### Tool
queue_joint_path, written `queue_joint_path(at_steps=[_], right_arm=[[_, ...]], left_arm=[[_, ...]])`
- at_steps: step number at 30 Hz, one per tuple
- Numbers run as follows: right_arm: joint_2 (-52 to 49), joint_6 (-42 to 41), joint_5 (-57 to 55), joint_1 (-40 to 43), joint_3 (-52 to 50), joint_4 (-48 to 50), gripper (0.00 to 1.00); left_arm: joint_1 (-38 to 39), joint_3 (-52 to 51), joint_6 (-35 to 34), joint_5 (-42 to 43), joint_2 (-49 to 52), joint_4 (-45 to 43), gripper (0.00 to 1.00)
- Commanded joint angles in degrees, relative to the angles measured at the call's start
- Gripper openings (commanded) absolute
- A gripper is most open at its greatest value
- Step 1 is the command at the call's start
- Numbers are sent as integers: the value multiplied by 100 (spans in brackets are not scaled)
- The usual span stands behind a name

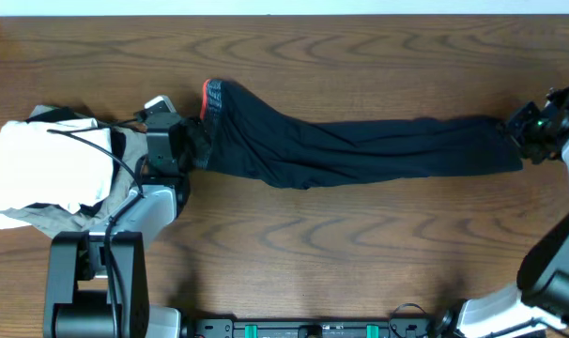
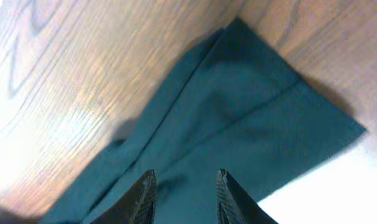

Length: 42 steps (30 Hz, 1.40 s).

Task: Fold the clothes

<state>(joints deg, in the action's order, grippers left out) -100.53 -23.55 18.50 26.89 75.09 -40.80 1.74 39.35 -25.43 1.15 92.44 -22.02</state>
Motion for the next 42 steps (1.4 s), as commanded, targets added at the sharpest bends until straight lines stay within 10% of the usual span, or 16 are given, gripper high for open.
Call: queue_joint_path(at_steps=[1, 13, 42], right_arm=[[136, 352, 59, 4, 66, -240, 30], [142, 568, 13, -20, 66, -614, 31], [142, 562, -118, -35, 66, -573, 31]], left_arm=[[-7, 723, 798, 385, 203, 400, 52], [-11, 3438, 1187, 1001, 1967, 2267, 69], [-33, 3563, 1615, 1641, 3193, 1648, 69]])
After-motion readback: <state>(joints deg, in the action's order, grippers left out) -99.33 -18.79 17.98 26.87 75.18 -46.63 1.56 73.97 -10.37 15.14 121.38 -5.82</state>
